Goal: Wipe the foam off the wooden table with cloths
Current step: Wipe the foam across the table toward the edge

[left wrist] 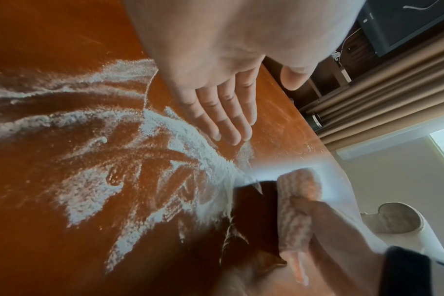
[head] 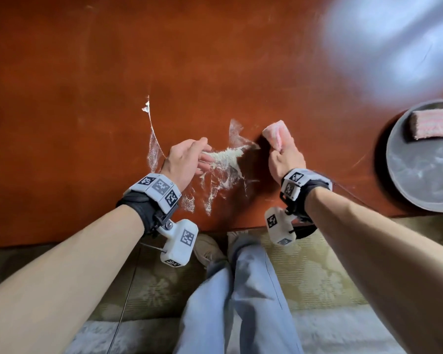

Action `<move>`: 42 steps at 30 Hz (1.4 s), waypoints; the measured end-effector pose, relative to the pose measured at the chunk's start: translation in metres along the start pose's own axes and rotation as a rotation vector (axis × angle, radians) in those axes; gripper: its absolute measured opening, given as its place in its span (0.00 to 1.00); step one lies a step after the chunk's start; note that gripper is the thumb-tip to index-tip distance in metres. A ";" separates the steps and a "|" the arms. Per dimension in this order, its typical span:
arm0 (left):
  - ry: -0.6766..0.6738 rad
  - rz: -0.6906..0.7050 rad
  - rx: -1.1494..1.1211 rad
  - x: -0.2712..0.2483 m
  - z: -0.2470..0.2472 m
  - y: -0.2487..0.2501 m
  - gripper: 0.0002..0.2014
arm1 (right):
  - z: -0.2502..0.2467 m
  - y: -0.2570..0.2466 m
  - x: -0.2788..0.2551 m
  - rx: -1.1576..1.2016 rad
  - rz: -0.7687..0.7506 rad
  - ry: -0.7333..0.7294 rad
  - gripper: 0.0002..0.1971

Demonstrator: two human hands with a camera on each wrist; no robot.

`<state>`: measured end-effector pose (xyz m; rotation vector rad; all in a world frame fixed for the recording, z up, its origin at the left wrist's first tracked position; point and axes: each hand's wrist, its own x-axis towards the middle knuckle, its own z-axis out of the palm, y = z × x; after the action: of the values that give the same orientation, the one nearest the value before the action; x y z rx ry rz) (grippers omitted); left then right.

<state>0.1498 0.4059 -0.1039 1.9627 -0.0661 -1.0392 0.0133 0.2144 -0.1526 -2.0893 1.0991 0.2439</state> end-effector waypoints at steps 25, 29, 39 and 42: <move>0.162 -0.086 -0.142 0.037 -0.022 0.004 0.15 | 0.002 -0.071 0.065 -0.142 -0.178 -0.160 0.33; 0.185 -0.105 -0.147 0.036 -0.027 0.000 0.16 | 0.017 -0.069 0.054 -0.226 -0.330 -0.238 0.30; 0.082 -0.169 -0.166 0.009 -0.027 0.008 0.25 | 0.031 -0.111 0.010 0.316 0.003 -0.577 0.09; -0.091 -0.258 -0.256 0.001 -0.026 0.021 0.30 | 0.021 -0.127 0.013 0.468 0.087 -0.534 0.13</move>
<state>0.1755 0.4109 -0.0828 1.7202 0.2654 -1.2381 0.1226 0.2651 -0.1063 -1.4463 0.8203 0.5013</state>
